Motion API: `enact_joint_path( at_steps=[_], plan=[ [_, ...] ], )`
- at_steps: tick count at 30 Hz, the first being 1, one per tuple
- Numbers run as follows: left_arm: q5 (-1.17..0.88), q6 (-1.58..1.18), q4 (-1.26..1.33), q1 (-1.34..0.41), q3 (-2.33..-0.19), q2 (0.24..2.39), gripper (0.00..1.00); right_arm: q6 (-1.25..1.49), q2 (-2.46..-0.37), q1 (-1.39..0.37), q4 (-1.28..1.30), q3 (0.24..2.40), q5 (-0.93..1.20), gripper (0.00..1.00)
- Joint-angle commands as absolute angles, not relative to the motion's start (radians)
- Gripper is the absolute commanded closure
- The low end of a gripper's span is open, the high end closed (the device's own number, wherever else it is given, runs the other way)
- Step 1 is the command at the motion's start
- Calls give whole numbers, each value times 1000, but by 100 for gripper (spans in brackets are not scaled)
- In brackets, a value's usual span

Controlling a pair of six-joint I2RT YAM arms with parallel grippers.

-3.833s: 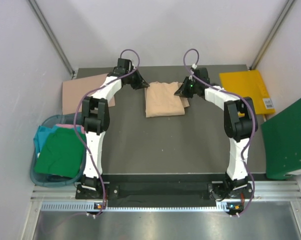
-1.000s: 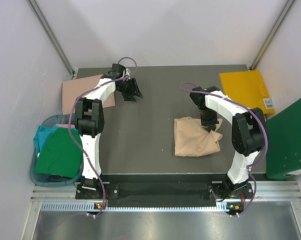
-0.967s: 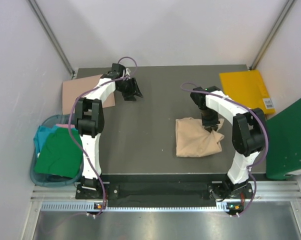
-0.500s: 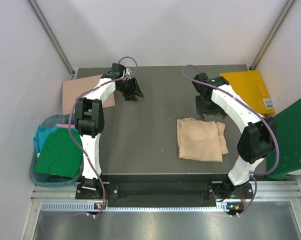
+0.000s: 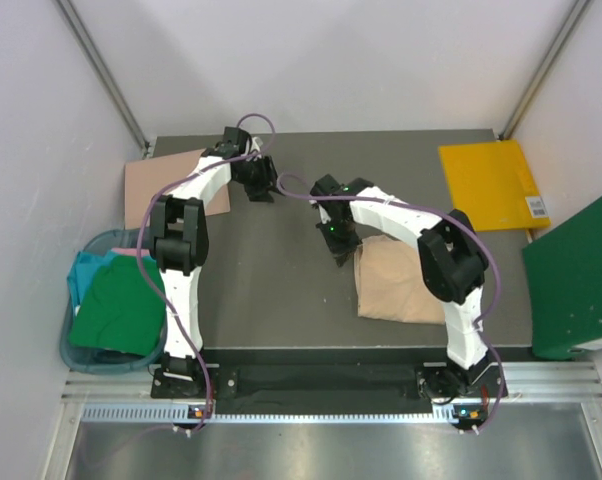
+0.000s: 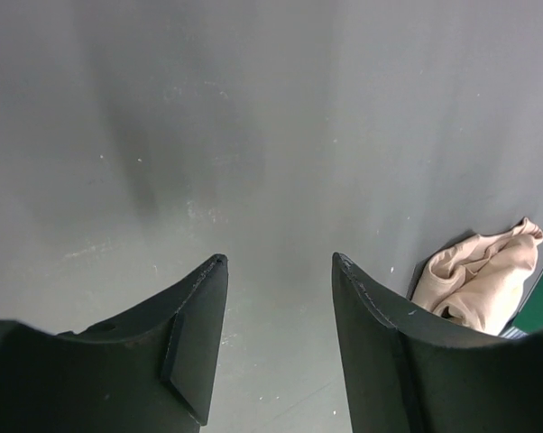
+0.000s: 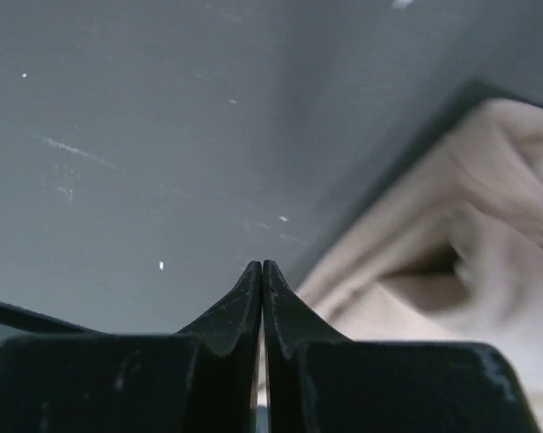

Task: Fold and stack the t-shirts
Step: Put the neatly folded tshirt into the corner of the board with the right arm

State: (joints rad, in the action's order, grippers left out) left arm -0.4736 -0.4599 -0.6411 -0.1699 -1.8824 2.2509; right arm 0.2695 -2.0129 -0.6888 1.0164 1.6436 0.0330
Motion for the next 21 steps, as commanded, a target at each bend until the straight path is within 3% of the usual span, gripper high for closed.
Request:
enact_joint_path(
  at_steps=[1,12,21],
  plan=[
    [-462,-437,-649,-161,-1868,2198,46,235,-2069,-704,968,1672,118,100],
    [-456,-431,-657,-153,-1864,2198,46,282,-2060,-669,1011,1510,22,100],
    [-463,-440,-646,-153,-1870,2207,46,353,-1939,-513,1023,1336,-113,100]
  ],
)
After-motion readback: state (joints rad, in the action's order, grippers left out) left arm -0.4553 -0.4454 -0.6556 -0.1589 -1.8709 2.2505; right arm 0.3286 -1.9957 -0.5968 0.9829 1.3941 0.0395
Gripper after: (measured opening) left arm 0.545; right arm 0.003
